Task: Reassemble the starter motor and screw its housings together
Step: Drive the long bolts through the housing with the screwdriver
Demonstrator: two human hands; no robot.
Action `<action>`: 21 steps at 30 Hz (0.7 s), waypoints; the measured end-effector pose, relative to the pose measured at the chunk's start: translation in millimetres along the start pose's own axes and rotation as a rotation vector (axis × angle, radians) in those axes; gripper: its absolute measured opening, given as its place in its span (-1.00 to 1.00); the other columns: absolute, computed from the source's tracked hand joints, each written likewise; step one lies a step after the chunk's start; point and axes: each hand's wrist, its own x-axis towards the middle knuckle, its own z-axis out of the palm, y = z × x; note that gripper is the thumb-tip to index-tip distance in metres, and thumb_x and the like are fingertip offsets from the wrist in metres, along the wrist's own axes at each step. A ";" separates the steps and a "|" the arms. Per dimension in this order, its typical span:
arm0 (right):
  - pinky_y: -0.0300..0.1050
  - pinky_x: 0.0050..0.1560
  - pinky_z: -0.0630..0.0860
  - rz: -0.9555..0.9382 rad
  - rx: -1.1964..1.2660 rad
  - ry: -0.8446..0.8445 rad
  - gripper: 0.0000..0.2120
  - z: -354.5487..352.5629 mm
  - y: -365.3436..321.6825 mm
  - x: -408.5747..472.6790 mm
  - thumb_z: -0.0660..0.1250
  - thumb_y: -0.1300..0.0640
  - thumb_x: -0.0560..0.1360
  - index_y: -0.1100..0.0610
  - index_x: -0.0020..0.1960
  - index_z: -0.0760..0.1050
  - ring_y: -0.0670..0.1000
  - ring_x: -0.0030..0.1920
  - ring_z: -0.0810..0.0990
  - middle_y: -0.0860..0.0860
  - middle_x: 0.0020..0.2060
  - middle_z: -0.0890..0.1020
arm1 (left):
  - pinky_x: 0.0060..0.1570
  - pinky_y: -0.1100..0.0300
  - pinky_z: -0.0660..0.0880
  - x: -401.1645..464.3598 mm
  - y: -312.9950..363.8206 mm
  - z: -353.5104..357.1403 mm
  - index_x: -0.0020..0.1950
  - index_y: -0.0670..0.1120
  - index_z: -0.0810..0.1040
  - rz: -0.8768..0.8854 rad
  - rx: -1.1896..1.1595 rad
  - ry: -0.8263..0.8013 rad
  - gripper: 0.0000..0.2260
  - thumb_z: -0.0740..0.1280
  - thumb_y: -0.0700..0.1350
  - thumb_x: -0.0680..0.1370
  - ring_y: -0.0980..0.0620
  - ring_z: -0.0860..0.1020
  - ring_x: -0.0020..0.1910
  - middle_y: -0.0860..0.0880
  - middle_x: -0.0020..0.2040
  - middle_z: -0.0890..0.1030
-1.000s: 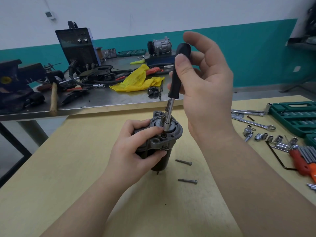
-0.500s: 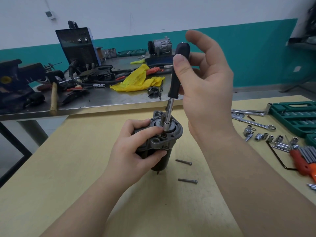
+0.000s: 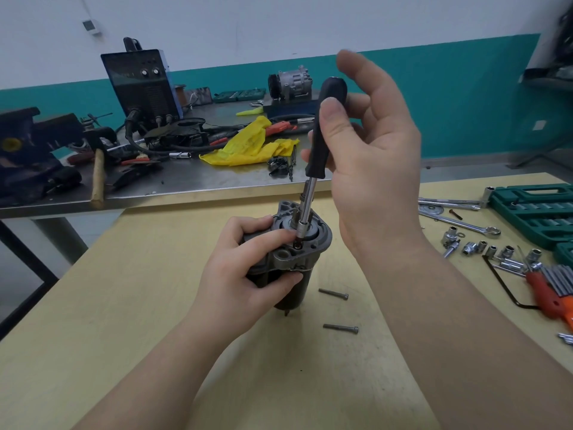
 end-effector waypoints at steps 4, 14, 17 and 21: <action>0.28 0.08 0.71 0.056 0.080 -0.002 -0.77 -2.0 2.2 -1.4 0.25 0.15 0.75 -0.03 0.30 0.62 0.21 0.12 0.69 0.00 0.07 0.68 | 0.41 0.31 0.43 -0.1 0.2 0.1 0.36 0.35 0.59 -0.001 0.001 0.000 -0.47 0.58 0.07 0.43 0.00 0.47 0.51 0.18 0.35 0.46; 0.34 -0.10 0.69 -0.003 0.013 -0.014 -0.72 -0.2 0.9 0.1 0.38 0.24 0.67 -0.09 0.29 0.56 0.13 -0.13 0.66 -0.11 -0.10 0.65 | 0.40 0.30 0.43 0.1 -0.3 0.5 0.36 0.32 0.60 -0.004 0.000 0.002 -0.48 0.58 0.07 0.43 0.02 0.48 0.49 0.16 0.35 0.46; 0.33 0.07 0.69 0.039 0.059 0.008 -0.76 -0.8 2.5 -0.1 0.33 0.17 0.70 -0.04 0.32 0.62 0.25 0.05 0.69 -0.13 -0.04 0.68 | 0.40 0.31 0.43 0.5 -0.2 0.5 0.36 0.32 0.60 0.003 0.009 0.001 -0.48 0.58 0.06 0.42 0.03 0.48 0.49 0.19 0.36 0.45; 0.24 0.01 0.74 0.106 0.126 0.001 -0.70 -2.8 2.7 -0.6 0.20 0.19 0.76 0.04 0.39 0.60 0.26 0.00 0.74 0.13 0.10 0.72 | 0.40 0.33 0.42 0.5 -0.3 0.3 0.35 0.28 0.62 0.000 0.016 0.008 -0.50 0.58 0.07 0.42 0.05 0.47 0.49 0.20 0.35 0.45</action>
